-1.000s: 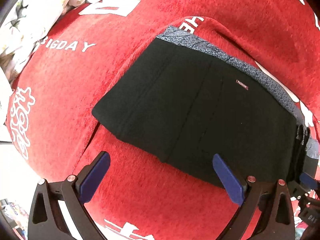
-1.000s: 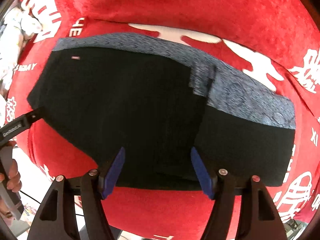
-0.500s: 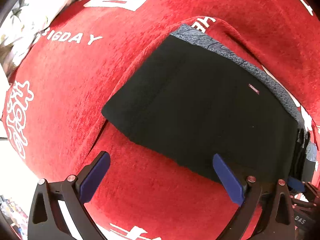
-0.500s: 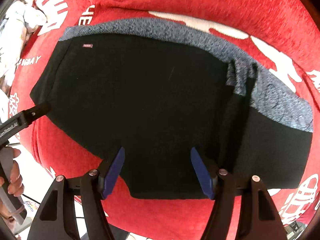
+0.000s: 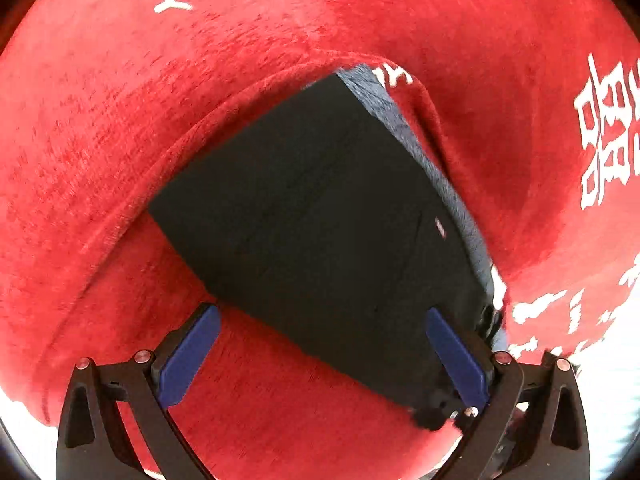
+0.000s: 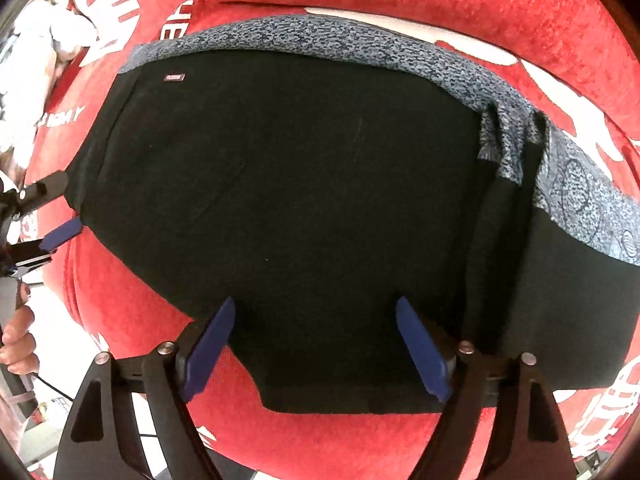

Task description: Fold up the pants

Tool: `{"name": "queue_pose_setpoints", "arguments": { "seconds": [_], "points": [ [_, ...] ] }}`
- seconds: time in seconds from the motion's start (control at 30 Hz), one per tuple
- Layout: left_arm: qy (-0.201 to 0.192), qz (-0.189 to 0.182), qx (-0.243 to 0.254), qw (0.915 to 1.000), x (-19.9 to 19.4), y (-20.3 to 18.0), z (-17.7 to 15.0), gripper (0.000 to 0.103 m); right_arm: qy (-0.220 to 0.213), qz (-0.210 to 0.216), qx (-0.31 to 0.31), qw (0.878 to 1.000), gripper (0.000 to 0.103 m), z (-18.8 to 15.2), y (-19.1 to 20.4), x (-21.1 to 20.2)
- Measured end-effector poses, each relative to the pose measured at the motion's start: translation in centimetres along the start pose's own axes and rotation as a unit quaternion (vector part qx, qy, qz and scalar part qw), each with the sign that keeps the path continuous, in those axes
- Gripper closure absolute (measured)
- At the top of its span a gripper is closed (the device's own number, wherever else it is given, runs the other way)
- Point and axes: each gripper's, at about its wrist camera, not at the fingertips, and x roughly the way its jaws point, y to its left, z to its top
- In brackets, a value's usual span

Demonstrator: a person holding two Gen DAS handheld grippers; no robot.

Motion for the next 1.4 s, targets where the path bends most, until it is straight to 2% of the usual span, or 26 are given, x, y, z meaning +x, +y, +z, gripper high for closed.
{"name": "queue_pose_setpoints", "arguments": {
  "seconds": [0.13, 0.4, 0.53, 0.6, 0.63, 0.77, 0.8, 0.83, 0.87, 0.93, 0.97, 1.0, 1.03, 1.07, 1.13, 1.17, 1.23, 1.27, 1.33, 1.4],
  "points": [
    [-0.018, -0.016, -0.020, 0.9995, -0.4, 0.2, 0.5, 0.000, -0.004, 0.005, -0.003, 1.000, 0.015, -0.1, 0.0, -0.1],
    [-0.029, -0.014, -0.027, 0.9991, 0.5, -0.4, 1.0, 0.000, 0.000, 0.006, -0.005, 1.000, 0.015, 0.0, -0.1, 0.0],
    [-0.027, -0.091, -0.028, 0.9951, -0.4, -1.5, 0.7, 0.000, -0.001, 0.009, -0.005, 1.000, 0.014, 0.2, 0.0, 0.1],
    [-0.034, -0.089, -0.008, 0.9955, -0.5, -2.4, 0.7, 0.000, -0.004, 0.014, -0.005, 1.000, 0.013, 0.3, 0.0, 0.2],
    [-0.031, -0.074, -0.003, 0.9968, 0.0, -2.6, 0.9, 0.000, -0.006, 0.016, -0.006, 1.000, 0.013, 0.2, 0.0, 0.2],
    [-0.018, -0.040, -0.030, 0.9986, 1.7, -1.9, 1.6, 0.000, -0.003, 0.013, -0.011, 1.000, 0.012, 0.1, -0.1, 0.1],
    [-0.022, -0.032, -0.031, 0.9988, 1.8, -2.1, 1.7, 0.003, 0.002, 0.011, -0.015, 1.000, 0.012, 0.2, 0.1, 0.0],
    [-0.024, -0.020, -0.029, 0.9991, 1.7, -2.3, 1.7, 0.012, 0.006, 0.012, -0.017, 1.000, 0.014, 0.3, 0.2, -0.1],
    [-0.025, 0.009, -0.018, 0.9995, 1.8, -2.9, 1.6, 0.019, 0.009, 0.014, -0.019, 1.000, 0.015, 0.6, 0.2, -0.4],
    [-0.027, 0.068, 0.014, 0.9972, 1.9, -3.6, 1.3, 0.052, 0.005, 0.030, -0.018, 0.999, 0.016, 1.1, 0.1, -1.5],
    [-0.031, 0.098, 0.042, 0.9938, 2.0, -4.2, 1.1, 0.056, -0.006, 0.034, -0.019, 0.999, 0.016, 1.6, 0.1, -2.6],
    [-0.038, 0.113, 0.066, 0.9907, 1.9, -4.7, 0.8, 0.060, -0.014, 0.037, -0.019, 0.999, 0.016, 1.9, 0.1, -3.3],
    [-0.052, 0.138, 0.111, 0.9828, 1.8, -6.0, 0.1, 0.062, -0.026, 0.044, -0.019, 0.999, 0.016, 2.6, 0.0, -4.3],
    [-0.065, 0.166, 0.157, 0.9714, 1.9, -7.2, -0.6, 0.063, -0.038, 0.056, -0.018, 0.998, 0.016, 3.4, 0.0, -5.4],
    [-0.095, 0.235, 0.269, 0.9290, 2.7, -10.1, -2.7, 0.065, -0.052, 0.076, -0.021, 0.996, 0.016, 5.2, 0.2, -7.1],
    [-0.108, 0.274, 0.326, 0.8984, 3.6, -11.4, -4.0, 0.065, -0.054, 0.085, -0.025, 0.995, 0.016, 6.2, 0.5, -7.7],
    [-0.120, 0.314, 0.386, 0.8592, 4.7, -12.4, -5.7, 0.065, -0.057, 0.116, -0.036, 0.991, 0.016, 8.4, 1.5, -8.9],
    [-0.124, 0.329, 0.407, 0.8431, 5.1, -12.5, -6.3, 0.065, -0.060, 0.131, -0.041, 0.989, 0.016, 9.4, 2.0, -9.3],
    [-0.131, 0.341, 0.426, 0.8277, 5.4, -12.6, -6.8, 0.065, -0.051, 0.169, -0.053, 0.983, 0.016, 11.9, 3.9, -9.9],
    [-0.138, 0.350, 0.444, 0.8134, 5.6, -12.6, -7.3, 0.065, -0.011, 0.210, -0.069, 0.975, 0.016, 13.9, 6.4, -9.2]
  ]
}}
